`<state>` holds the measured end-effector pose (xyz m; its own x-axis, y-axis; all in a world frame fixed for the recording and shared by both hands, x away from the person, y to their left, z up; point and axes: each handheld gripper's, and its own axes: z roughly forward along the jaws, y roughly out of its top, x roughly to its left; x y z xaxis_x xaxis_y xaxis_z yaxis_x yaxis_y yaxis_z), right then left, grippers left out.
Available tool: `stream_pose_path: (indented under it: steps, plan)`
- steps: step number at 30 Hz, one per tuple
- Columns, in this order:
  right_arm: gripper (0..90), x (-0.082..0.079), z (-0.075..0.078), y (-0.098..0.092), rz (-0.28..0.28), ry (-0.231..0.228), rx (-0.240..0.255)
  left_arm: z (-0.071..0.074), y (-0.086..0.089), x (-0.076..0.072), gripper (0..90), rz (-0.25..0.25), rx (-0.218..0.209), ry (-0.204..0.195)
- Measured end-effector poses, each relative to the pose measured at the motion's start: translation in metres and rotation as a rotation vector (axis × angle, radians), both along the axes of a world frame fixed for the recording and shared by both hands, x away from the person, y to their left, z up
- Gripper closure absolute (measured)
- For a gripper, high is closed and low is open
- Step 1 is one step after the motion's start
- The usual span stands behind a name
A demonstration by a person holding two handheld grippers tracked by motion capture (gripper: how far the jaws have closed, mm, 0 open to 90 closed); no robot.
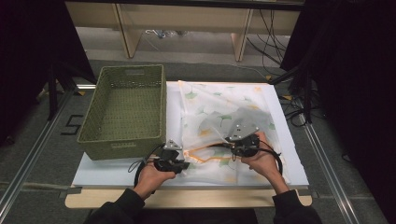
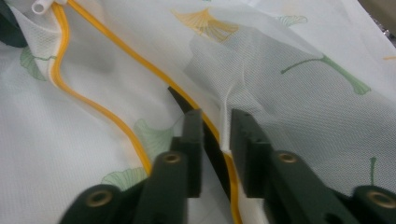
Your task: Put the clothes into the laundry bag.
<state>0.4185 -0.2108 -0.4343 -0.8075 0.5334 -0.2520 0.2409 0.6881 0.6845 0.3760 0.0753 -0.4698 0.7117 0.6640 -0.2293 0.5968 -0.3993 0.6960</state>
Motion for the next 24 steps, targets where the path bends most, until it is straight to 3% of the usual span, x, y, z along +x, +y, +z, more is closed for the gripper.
stream_pose_path:
  steps: [3,6,10,14,24]
  plan:
    - [55.6,0.0,0.004,0.0,-0.037,-0.008,0.05,0.003,0.001,-0.002,85.1,-0.004,0.007,-0.018]
    - [50.9,-0.004,0.011,0.001,-0.027,0.003,0.122,0.006,0.0,-0.005,85.5,-0.007,0.012,-0.037]
    - [45.4,-0.01,0.014,0.006,-0.02,0.011,0.125,0.008,-0.002,-0.008,85.7,-0.017,0.028,-0.059]
    - [42.8,-0.01,0.006,0.011,-0.016,0.012,0.112,0.008,-0.005,-0.01,85.5,-0.024,0.042,-0.071]
    - [41.3,-0.013,0.001,0.018,0.011,0.029,0.147,0.004,-0.008,-0.011,84.8,-0.066,0.085,-0.089]
